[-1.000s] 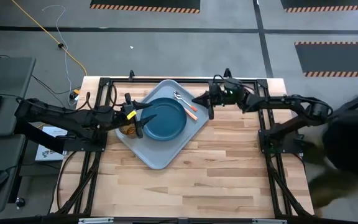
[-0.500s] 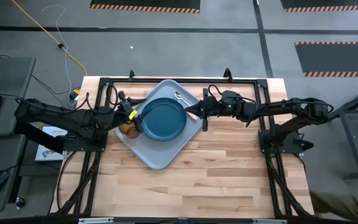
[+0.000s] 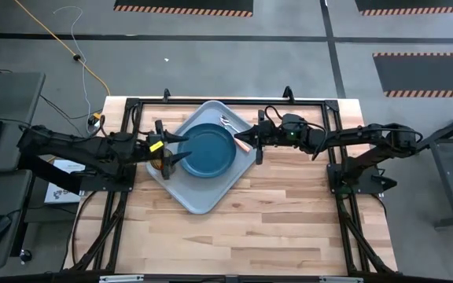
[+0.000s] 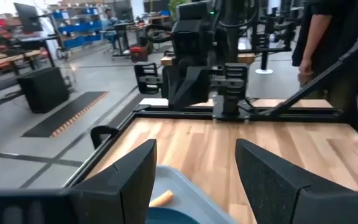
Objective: Pick and place plate/cup/fork/spoon on tray
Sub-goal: Return to Home Position
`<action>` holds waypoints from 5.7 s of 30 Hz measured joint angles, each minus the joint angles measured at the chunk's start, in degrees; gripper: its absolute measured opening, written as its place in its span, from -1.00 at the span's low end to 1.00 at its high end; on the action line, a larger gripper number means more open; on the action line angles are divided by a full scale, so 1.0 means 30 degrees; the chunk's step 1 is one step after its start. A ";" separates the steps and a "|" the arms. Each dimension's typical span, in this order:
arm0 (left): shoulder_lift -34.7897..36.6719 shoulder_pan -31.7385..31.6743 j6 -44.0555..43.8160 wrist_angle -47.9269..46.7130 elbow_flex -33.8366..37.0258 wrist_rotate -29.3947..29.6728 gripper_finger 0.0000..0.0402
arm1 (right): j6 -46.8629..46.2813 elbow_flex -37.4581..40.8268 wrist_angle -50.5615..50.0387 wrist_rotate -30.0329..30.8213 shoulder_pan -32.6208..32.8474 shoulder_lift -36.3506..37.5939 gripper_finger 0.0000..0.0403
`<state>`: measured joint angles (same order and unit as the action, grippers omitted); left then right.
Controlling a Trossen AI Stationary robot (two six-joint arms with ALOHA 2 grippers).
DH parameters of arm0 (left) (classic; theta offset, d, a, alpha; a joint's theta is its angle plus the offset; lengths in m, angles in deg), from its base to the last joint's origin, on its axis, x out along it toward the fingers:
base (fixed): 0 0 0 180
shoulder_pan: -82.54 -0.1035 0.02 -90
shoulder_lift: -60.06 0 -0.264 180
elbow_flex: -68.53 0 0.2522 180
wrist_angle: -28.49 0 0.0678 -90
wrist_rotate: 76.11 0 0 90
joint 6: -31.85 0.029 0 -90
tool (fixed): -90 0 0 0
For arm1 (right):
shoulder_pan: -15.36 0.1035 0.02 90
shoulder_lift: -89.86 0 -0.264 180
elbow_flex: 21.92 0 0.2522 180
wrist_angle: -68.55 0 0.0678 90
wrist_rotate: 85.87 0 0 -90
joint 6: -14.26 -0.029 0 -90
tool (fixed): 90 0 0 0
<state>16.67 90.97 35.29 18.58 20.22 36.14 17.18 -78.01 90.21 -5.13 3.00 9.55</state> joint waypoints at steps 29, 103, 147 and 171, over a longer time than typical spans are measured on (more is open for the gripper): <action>1.0219 -0.5089 -0.1225 -0.1212 0.5282 -0.2544 0.02 | -0.0321 0.0000 -0.0204 -0.0051 0.0000 -0.0015 -1.00; 1.4393 0.0142 -0.2534 0.0904 1.1271 -0.3113 -1.00 | -0.0168 0.0000 -0.1020 -0.0197 0.0000 -0.0015 -1.00; 1.4349 -0.2645 -0.0561 -0.1144 1.1278 -0.7056 -1.00 | -0.0835 0.0029 -1.0203 -0.0943 -0.0402 0.6922 -1.00; 1.4349 -0.2645 -0.0576 -0.1123 1.1278 -0.7049 -1.00 | -0.1890 0.4902 -1.2903 0.3110 0.3679 1.9237 -1.00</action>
<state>59.72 83.03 33.56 15.22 54.06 15.00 11.51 -63.30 51.50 4.20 14.04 67.26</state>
